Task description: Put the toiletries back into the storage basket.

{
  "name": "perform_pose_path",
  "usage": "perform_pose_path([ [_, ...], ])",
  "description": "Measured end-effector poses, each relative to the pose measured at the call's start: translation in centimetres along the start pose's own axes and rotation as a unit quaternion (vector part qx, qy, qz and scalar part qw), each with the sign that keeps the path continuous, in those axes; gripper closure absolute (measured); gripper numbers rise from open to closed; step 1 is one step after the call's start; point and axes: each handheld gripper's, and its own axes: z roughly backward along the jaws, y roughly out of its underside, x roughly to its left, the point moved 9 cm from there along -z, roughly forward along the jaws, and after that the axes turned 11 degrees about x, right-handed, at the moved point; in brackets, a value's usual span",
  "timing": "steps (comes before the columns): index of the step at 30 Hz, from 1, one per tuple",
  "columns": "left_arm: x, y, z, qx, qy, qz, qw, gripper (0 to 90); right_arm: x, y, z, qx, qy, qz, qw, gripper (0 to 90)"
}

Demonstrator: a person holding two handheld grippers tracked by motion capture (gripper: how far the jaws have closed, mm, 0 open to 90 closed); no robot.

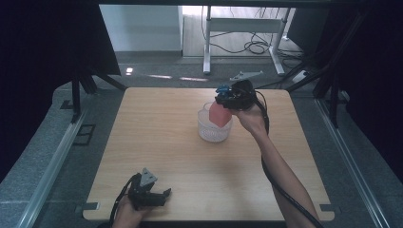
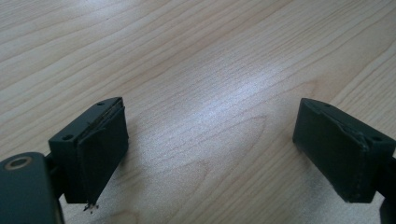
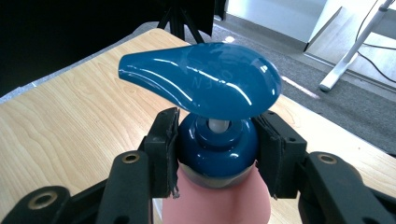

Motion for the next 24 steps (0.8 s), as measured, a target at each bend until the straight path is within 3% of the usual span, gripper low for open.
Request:
perform_pose_path([
  [24,0.0,0.0,0.0,0.002,0.000,-0.002,1.0000,10.1,0.5,1.5,-3.8,0.020,-0.004,0.002,0.9998,52.8],
])
